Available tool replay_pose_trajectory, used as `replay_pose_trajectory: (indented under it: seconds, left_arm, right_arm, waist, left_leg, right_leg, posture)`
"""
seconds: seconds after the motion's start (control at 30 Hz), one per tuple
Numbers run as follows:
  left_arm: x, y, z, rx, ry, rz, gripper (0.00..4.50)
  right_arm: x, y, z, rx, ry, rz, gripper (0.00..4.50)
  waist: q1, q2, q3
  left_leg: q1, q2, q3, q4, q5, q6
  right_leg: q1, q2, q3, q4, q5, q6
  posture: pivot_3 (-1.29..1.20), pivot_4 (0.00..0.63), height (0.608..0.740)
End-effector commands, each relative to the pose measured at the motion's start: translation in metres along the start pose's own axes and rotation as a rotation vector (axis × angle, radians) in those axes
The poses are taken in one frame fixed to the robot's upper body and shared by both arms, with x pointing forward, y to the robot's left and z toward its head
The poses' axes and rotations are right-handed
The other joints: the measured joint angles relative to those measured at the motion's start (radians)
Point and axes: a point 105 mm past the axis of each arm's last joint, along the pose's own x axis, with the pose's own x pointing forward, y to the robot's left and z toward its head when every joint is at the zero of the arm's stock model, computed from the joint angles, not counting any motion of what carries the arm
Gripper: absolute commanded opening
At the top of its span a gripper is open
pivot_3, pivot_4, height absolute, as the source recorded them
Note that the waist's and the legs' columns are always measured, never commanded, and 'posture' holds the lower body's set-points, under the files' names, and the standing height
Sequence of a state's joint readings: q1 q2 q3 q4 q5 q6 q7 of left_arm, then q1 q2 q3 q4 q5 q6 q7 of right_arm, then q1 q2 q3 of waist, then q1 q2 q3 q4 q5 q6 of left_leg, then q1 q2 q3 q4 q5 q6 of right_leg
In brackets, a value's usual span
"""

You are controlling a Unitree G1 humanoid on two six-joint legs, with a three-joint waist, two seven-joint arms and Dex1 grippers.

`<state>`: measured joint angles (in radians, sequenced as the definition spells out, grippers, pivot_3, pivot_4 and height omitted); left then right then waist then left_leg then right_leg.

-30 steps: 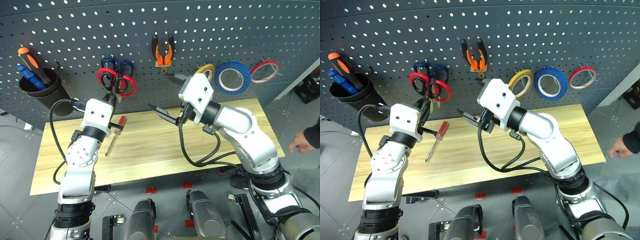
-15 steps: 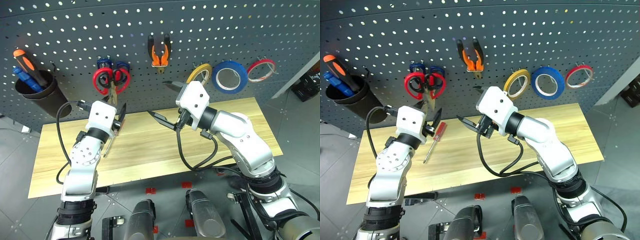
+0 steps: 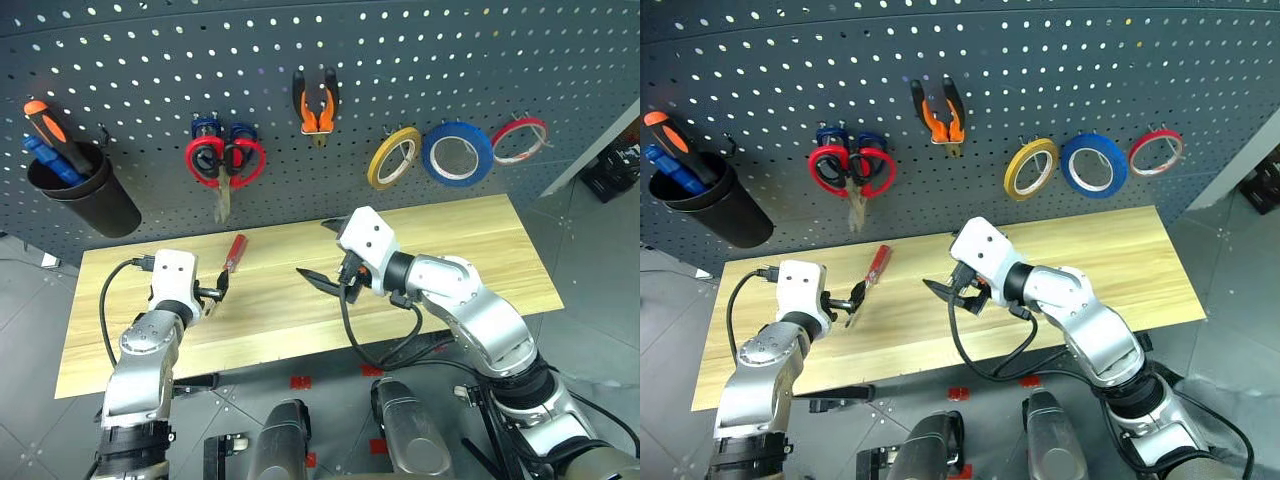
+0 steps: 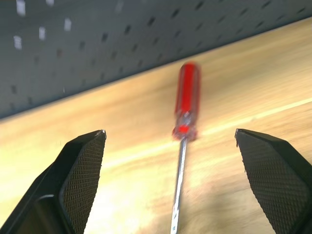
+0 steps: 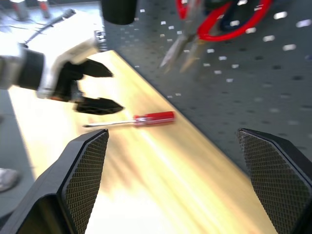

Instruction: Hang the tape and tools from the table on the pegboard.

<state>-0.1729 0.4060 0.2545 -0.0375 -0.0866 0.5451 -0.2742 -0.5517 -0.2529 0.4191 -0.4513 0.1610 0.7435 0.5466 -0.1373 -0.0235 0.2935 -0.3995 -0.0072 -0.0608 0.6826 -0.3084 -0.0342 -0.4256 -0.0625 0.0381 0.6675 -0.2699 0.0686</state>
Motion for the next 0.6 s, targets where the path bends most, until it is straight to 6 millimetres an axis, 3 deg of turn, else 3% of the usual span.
replay_pose_trajectory:
  seconds: [0.03,0.27,0.6]
  left_arm:
    - [0.01,0.003,0.007,-0.023,0.011,-0.024,4.48]
    - [0.035,0.004,0.009,-0.101,0.078,-0.019,4.48]
    - [0.049,-0.002,-0.002,-0.195,0.145,-0.012,4.48]
  right_arm:
    - [0.001,0.006,0.023,-0.029,-0.063,0.024,4.5]
    - [0.006,0.004,0.032,-0.032,-0.067,0.038,4.5]
    - [0.001,0.004,0.043,-0.032,-0.071,0.042,4.5]
  waist:
    - [-0.001,0.0,0.0]
    - [-0.002,-0.002,0.014]
    - [-0.003,-0.005,0.058]
  left_leg:
    - [0.0,0.0,0.0,0.0,0.0,0.0]
    - [0.0,0.0,0.0,0.0,-0.001,0.001]
    - [-0.002,0.001,0.004,0.005,-0.001,0.001]
  right_leg:
    - [0.0,0.0,0.0,0.0,0.0,0.0]
    - [0.0,0.0,0.0,0.0,0.0,0.0]
    - [-0.009,0.0,0.003,0.012,0.0,0.0]
  posture:
    - [-0.18,0.324,0.74]
    - [-0.19,0.387,0.74]
    - [-0.23,0.448,0.74]
